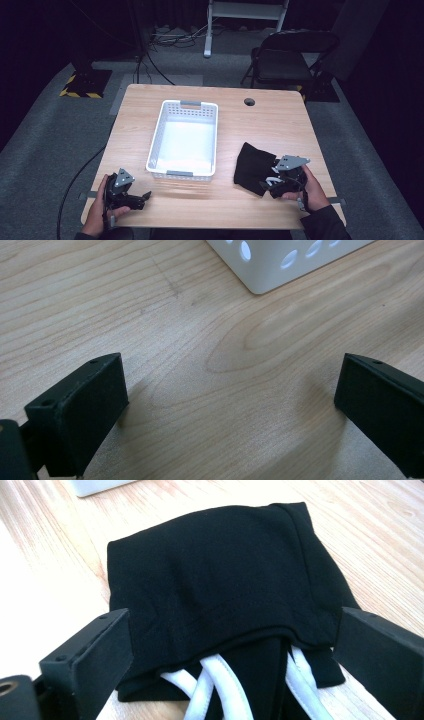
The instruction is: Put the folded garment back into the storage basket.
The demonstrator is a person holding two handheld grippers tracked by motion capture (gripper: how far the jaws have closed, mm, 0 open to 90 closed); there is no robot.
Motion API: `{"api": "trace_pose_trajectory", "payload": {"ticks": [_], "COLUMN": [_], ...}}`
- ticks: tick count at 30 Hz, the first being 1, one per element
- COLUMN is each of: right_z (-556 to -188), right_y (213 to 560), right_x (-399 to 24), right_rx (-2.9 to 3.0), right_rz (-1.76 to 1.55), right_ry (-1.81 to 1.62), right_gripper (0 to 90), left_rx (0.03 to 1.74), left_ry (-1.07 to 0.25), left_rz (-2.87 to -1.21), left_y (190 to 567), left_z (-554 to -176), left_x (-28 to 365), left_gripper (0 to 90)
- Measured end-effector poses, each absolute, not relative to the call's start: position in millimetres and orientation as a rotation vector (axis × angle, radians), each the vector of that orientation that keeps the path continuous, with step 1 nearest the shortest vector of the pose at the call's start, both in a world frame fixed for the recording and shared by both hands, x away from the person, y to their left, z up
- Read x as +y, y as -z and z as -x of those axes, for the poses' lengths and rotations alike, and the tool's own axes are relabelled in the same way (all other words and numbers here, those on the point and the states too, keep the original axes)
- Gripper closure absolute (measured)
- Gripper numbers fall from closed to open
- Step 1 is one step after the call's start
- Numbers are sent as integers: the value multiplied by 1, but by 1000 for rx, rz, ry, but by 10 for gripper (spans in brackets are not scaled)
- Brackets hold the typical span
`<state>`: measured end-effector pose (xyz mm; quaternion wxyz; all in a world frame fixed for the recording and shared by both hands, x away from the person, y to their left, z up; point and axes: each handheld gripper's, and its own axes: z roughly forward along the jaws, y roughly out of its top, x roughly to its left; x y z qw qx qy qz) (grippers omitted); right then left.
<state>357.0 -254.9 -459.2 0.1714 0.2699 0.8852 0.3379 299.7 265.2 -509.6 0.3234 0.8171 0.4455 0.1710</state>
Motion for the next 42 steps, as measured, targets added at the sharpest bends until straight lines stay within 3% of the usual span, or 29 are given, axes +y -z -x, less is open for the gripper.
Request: {"api": "trace_pose_trajectory", "payload": {"ticks": [42], "right_z": [-377], "right_y": [482], "right_x": [-236], "right_rx": [2576], "right_rz": [-763], "right_ry": [-849], "right_gripper": [32], "left_rx": [1169], "left_ry": [-449], "left_rz": [-2144], "left_y": [510], "left_z": [-300], "left_x": [265], "left_gripper": [6]}}
